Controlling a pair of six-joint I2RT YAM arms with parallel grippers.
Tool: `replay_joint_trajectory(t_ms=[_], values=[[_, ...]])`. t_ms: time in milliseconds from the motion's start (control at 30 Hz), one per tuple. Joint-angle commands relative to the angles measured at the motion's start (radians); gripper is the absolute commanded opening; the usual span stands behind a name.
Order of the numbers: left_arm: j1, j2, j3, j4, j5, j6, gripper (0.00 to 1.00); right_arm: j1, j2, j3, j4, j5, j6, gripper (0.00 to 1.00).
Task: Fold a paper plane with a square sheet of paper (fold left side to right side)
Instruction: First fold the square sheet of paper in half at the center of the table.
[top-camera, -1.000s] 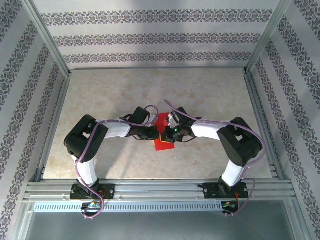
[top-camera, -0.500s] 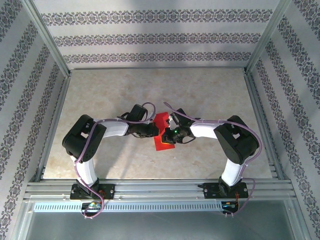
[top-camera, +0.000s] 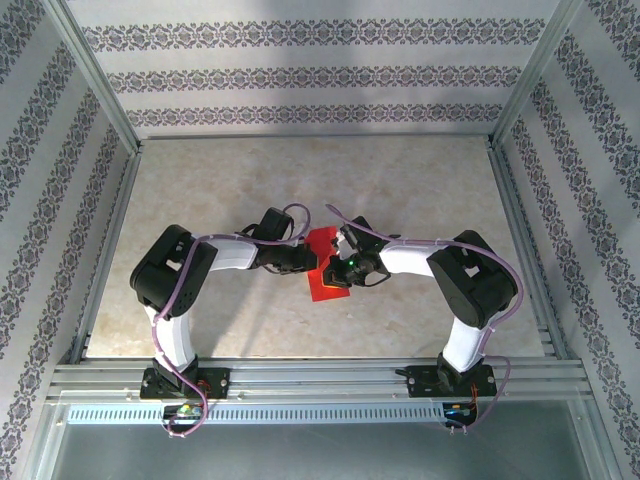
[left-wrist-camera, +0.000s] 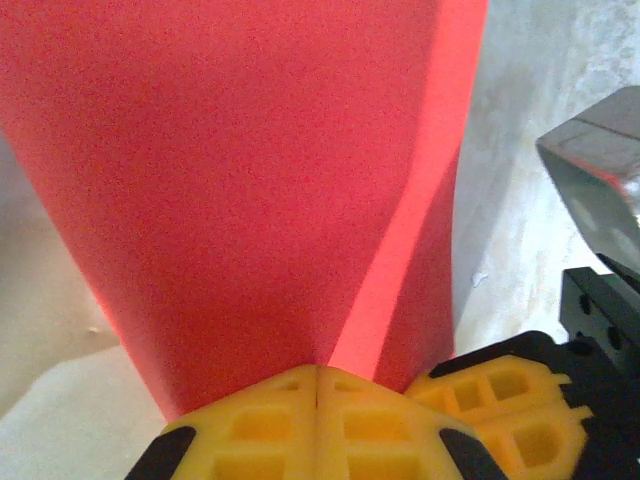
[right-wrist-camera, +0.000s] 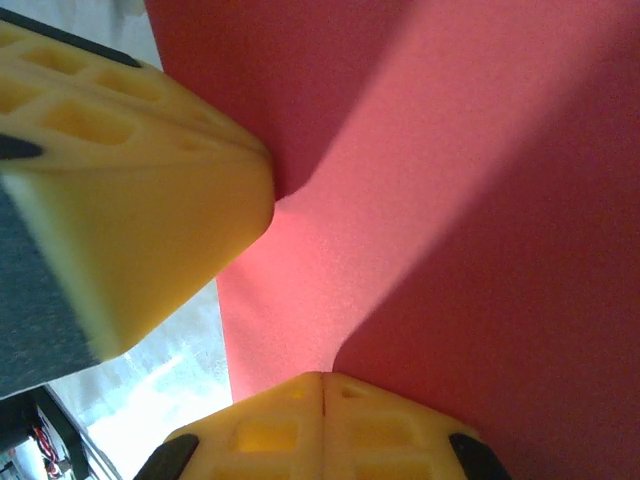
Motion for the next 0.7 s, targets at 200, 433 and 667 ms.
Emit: replay_joint_trajectory(t_ms=[200, 433, 667], values=[[0.015, 0.035, 0.007, 0.011, -0.079, 0.05, 0.0, 0.009, 0.065, -0.008, -0.163, 0.145, -0.054, 0.0], [0.05, 0.051, 0.007, 0.043, -0.105, 0.042, 0.0, 0.008, 0.065, -0.016, -0.174, 0.159, -0.061, 0.0], [0.11, 0.075, 0.081, 0.009, -0.11, 0.076, 0.0, 0.005, 0.063, -0.019, -0.171, 0.158, -0.062, 0.0]])
